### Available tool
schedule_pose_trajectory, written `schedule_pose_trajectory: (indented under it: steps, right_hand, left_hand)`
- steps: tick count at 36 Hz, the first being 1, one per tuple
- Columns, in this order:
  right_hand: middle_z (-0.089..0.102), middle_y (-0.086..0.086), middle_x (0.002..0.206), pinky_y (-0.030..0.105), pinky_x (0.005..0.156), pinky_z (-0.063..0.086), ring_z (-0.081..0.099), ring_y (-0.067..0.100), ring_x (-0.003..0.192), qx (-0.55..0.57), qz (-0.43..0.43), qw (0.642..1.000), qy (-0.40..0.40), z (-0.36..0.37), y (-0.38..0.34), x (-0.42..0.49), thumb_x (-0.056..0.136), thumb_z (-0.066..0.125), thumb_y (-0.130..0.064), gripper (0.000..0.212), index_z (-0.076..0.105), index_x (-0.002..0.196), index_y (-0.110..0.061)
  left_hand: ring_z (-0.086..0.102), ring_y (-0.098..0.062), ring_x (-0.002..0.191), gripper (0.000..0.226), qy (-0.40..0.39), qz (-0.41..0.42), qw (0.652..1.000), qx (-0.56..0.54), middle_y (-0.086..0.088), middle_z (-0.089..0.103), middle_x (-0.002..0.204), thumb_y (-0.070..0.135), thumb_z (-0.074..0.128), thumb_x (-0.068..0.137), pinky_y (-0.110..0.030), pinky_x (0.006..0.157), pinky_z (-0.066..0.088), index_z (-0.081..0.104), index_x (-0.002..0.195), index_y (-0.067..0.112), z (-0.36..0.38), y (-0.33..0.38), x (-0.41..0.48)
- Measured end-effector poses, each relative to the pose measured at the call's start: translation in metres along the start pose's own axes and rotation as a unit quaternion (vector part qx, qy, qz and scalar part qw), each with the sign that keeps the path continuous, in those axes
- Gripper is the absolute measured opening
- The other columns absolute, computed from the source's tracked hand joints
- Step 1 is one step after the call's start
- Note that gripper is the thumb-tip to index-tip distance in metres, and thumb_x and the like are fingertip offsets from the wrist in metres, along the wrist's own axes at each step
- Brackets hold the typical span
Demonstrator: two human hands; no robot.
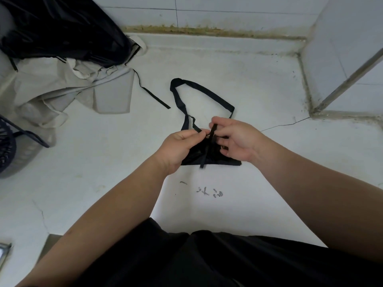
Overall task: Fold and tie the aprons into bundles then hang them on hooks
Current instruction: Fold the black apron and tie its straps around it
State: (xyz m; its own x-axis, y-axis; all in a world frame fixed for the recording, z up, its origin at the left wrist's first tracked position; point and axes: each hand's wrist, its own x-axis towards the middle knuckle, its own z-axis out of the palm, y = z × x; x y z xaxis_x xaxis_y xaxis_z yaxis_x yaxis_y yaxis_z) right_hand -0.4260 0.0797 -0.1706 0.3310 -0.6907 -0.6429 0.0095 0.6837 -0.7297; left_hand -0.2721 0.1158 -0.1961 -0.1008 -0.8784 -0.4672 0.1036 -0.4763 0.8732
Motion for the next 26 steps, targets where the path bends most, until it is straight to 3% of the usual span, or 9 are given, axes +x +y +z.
schedule_pose_trajectory:
  steps: [2,4,7,11,13,16,18,22,26]
  right_hand:
    - [0.054,-0.011,0.091,0.034,0.087,0.029,0.048,0.014,0.085,0.055,-0.034,0.998,0.024,0.001,0.004,0.001,0.090,0.053,-0.001,0.027,0.059,0.089,-0.027]
    - [0.052,-0.009,0.106,0.037,0.093,0.032,0.052,0.014,0.099,0.069,-0.064,0.992,0.084,0.003,0.009,0.003,0.088,0.059,-0.001,0.034,0.059,0.114,-0.023]
    - [0.043,-0.003,0.122,0.037,0.092,0.043,0.053,0.015,0.101,-0.004,-0.091,0.983,0.158,0.005,0.018,0.005,0.090,0.060,-0.004,0.051,0.044,0.137,-0.016]
    - [0.055,-0.002,0.100,0.030,0.083,0.053,0.054,0.006,0.077,-0.083,-0.140,0.965,0.207,0.001,0.028,0.006,0.092,0.058,-0.010,0.036,0.050,0.128,-0.007]
    - [0.056,-0.004,0.087,0.032,0.084,0.054,0.059,0.011,0.076,-0.119,-0.159,0.956,0.216,-0.001,0.035,0.006,0.092,0.060,-0.015,0.029,0.057,0.119,-0.005]
    - [0.055,-0.003,0.082,0.027,0.076,0.044,0.056,0.017,0.082,-0.302,-0.197,0.905,0.227,-0.003,0.040,0.001,0.093,0.056,-0.024,0.017,0.062,0.103,-0.011]
    - [0.055,-0.001,0.083,0.022,0.072,0.035,0.051,0.017,0.082,-0.371,-0.207,0.873,0.239,-0.003,0.039,-0.005,0.096,0.052,-0.026,0.021,0.062,0.101,-0.008]
    - [0.045,0.002,0.059,0.027,0.060,0.031,0.046,0.024,0.069,-0.429,-0.212,0.840,0.256,0.000,0.037,-0.012,0.097,0.047,-0.025,0.032,0.052,0.070,-0.008]
    - [0.053,-0.001,0.088,0.023,0.073,0.035,0.048,0.016,0.085,-0.413,-0.213,0.850,0.249,-0.003,0.045,-0.013,0.090,0.061,-0.035,0.028,0.060,0.098,-0.009]
  left_hand:
    - [0.066,-0.007,0.097,0.013,0.010,0.006,1.000,-0.007,0.006,0.073,0.100,0.018,0.061,0.092,-0.022,0.095,0.047,0.074,0.090,0.018,0.002,-0.001,-0.001]
    - [0.066,-0.010,0.098,0.013,0.027,0.013,0.999,-0.021,0.004,0.073,0.101,0.018,0.062,0.092,-0.022,0.094,0.049,0.074,0.089,0.017,0.004,-0.002,-0.002]
    - [0.066,-0.012,0.097,0.013,0.073,0.029,0.996,-0.052,0.003,0.074,0.099,0.017,0.062,0.092,-0.022,0.089,0.051,0.074,0.087,0.015,0.009,-0.003,-0.005]
    - [0.066,-0.005,0.083,0.013,0.142,0.060,0.986,-0.071,0.008,0.073,0.085,0.017,0.064,0.091,-0.018,0.080,0.053,0.074,0.083,0.014,0.012,-0.006,-0.008]
    - [0.062,-0.007,0.078,0.016,0.163,0.071,0.983,-0.053,0.003,0.069,0.084,0.018,0.065,0.091,-0.017,0.075,0.052,0.072,0.084,0.005,0.013,-0.009,-0.009]
    - [0.054,-0.013,0.078,0.031,0.195,0.082,0.977,-0.028,-0.005,0.060,0.085,0.021,0.065,0.091,-0.020,0.071,0.047,0.064,0.091,-0.010,0.013,-0.014,-0.011]
    - [0.051,-0.015,0.075,0.034,0.217,0.087,0.972,-0.003,-0.006,0.058,0.081,0.024,0.065,0.091,-0.025,0.070,0.045,0.061,0.087,-0.009,0.013,-0.017,-0.013]
    - [0.050,-0.014,0.071,0.032,0.251,0.084,0.964,0.041,-0.001,0.058,0.075,0.026,0.057,0.095,-0.030,0.070,0.043,0.053,0.075,0.001,0.019,-0.026,-0.017]
    - [0.062,-0.016,0.086,0.022,0.245,0.063,0.965,0.072,0.006,0.066,0.080,0.023,0.042,0.101,-0.036,0.088,0.051,0.046,0.080,0.017,0.024,-0.029,-0.024]
